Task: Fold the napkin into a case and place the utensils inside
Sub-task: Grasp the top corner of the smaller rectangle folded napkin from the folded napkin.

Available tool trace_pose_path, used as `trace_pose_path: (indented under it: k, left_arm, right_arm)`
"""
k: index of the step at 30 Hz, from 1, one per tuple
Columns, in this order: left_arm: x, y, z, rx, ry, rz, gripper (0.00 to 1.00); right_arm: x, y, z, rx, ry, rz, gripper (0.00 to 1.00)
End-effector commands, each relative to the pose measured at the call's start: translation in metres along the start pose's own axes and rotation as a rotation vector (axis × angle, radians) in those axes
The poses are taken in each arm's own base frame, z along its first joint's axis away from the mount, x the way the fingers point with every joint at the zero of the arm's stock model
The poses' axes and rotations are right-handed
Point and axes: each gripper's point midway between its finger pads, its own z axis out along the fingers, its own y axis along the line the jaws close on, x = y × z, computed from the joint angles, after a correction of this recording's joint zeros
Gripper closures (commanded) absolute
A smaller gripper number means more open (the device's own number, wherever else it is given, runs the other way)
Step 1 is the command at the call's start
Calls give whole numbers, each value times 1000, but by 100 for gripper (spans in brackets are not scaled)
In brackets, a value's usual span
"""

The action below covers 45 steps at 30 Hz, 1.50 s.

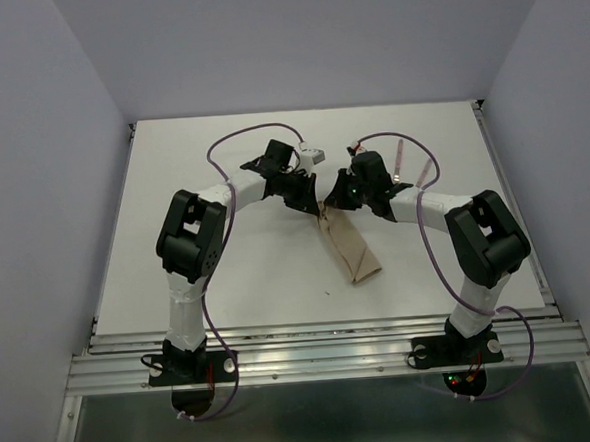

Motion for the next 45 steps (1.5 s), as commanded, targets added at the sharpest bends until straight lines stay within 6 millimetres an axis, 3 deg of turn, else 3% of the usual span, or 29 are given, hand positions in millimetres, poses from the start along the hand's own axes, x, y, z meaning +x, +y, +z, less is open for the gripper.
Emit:
trace_pose_path:
  k: [1, 8, 15, 25, 31, 38, 41, 45]
  left_arm:
    - [-24, -5, -15, 18, -61, 48, 100]
    - [-29, -7, -15, 32, -70, 45, 100]
    - [-30, -8, -12, 45, -67, 42, 100]
    - [-37, -14, -13, 75, -82, 58, 100]
    - [-28, -16, -9, 86, -63, 39, 100]
    - [-21, -21, -9, 104, -54, 19, 100]
    - [-21, -22, -11, 96, -59, 25, 100]
    - [-21, -18, -9, 87, -55, 24, 100]
  right_arm:
    - [-8, 22, -8, -87, -25, -13, 99]
    - [12, 27, 2, -160, 48, 22, 99]
    - [19, 38, 12, -218, 90, 26, 99]
    - [44, 20, 41, -163, 166, 66, 99]
    - [40, 11, 52, -114, 141, 107, 99]
    - [22, 38, 61, -239, 125, 60, 99]
    - [18, 45, 59, -260, 136, 40, 96]
    - [16, 51, 48, -278, 131, 39, 82]
